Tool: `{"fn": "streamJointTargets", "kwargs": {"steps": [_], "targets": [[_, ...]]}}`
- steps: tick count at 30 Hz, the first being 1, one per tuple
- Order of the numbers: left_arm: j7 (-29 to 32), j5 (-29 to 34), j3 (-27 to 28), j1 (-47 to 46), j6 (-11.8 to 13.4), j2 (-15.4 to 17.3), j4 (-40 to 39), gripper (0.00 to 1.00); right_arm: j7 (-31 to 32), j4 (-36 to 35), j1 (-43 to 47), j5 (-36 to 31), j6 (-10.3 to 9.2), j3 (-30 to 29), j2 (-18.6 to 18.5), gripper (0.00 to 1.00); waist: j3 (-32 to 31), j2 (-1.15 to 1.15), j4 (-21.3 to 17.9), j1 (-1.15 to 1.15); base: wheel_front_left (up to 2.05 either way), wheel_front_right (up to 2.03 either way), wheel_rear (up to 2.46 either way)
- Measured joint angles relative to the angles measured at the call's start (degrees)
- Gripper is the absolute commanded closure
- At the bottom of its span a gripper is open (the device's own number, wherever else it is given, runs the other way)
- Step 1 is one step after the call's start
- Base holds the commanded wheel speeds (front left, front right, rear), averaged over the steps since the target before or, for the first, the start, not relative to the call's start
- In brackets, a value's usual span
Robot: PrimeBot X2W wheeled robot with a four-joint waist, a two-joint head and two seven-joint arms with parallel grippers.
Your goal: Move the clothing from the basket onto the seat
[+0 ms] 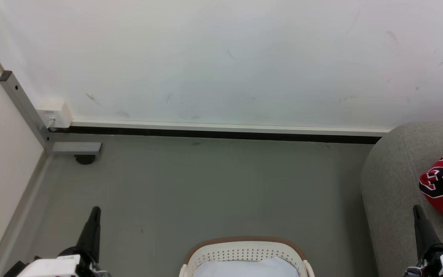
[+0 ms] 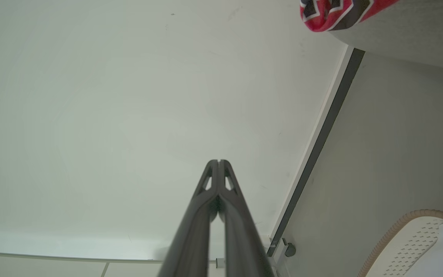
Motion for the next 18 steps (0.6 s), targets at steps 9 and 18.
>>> {"fn": "streamJointTargets", "kwargs": {"steps": [9,18], "targets": [[0.0,0.0,0.0,0.0,0.0,0.0,0.0,1.0,0.02,0.01,-0.01,-0.02,0.0,-0.05,0.03,1.0,0.0,0.0,0.0,0.0,0.0,0.0,0.0],[0.0,0.0,0.0,0.0,0.0,0.0,0.0,1.0,0.19,0.01,-0.01,-0.07,0.0,-0.11,0.08,1.0,0.0,0.0,0.0,0.0,0.0,0.0,0.0]]}}
